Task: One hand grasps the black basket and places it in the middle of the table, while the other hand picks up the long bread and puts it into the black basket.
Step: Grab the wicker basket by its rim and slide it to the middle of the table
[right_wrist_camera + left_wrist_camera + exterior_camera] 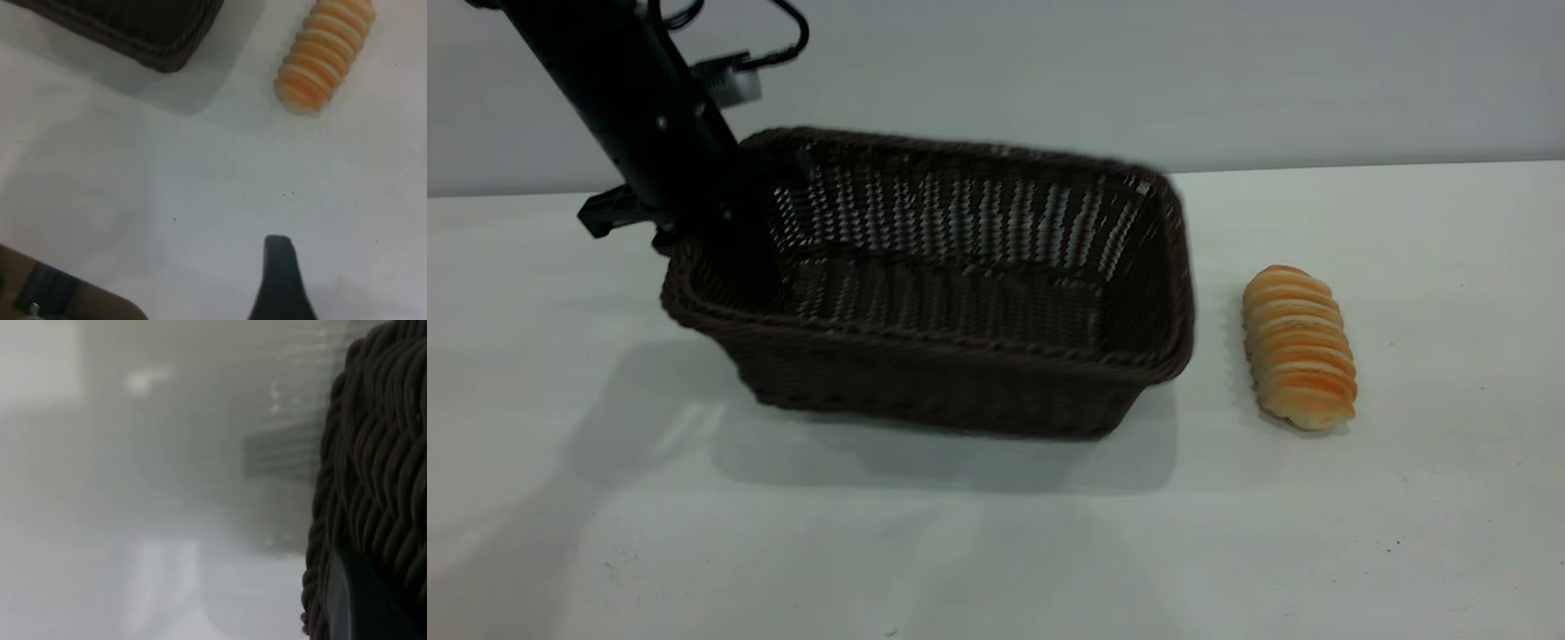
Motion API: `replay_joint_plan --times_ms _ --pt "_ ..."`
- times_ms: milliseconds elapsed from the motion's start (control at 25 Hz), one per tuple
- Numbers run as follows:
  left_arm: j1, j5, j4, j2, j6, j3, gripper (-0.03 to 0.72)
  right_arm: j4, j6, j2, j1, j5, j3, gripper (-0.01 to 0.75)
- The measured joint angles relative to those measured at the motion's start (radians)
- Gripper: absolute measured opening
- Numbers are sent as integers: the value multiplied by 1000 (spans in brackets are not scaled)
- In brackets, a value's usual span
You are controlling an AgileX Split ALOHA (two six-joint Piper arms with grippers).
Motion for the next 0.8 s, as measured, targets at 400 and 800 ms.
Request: replay_joint_plan --times_ms 400,800 --pt "0 1 -44 91 -38 -9 141 0 0 0 0 0 0 543" --pt "0 -17 -45 90 -38 -10 332 0 0 0 0 0 0 543"
